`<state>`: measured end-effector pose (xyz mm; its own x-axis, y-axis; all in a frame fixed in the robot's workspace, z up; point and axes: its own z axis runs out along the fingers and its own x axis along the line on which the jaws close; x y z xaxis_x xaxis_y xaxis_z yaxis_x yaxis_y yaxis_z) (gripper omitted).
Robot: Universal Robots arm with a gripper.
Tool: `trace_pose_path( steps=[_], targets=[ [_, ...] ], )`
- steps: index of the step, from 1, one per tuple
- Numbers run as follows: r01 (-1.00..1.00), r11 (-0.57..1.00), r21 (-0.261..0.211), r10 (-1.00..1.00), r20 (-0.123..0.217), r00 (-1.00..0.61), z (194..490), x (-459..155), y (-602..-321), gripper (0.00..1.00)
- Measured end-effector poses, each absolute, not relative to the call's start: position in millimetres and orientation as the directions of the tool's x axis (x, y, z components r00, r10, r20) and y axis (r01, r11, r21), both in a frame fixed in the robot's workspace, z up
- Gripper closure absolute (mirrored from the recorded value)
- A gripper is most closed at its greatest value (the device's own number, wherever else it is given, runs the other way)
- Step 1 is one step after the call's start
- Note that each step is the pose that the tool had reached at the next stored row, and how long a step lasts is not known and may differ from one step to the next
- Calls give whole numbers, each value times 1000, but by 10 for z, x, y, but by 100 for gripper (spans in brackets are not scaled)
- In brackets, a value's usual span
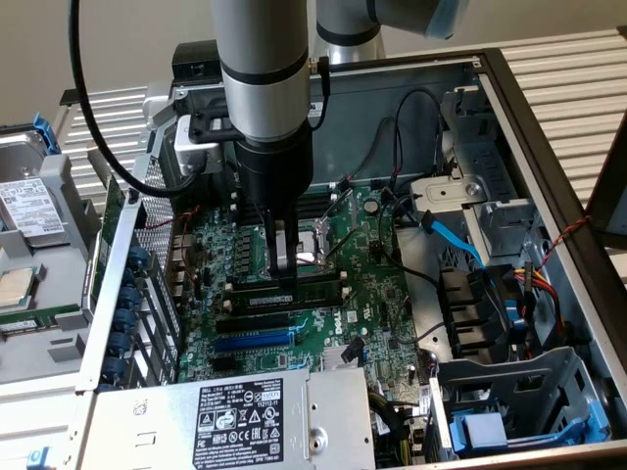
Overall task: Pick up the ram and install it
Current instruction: 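Press down the ram until it locks into place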
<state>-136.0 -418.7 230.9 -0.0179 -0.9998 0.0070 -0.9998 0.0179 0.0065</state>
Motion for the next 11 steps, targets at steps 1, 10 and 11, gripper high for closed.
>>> trace_pose_path(
  steps=[1,10,11],
  targets=[
    [-1000,18,6,-1000,7,-18,2309,-1360,-4187,89],
    [-1000,18,7,-1000,3,-18,2309,-1365,-4188,89],
    [-1000,18,7,-1000,3,-18,2309,-1366,-4188,89]
  ],
)
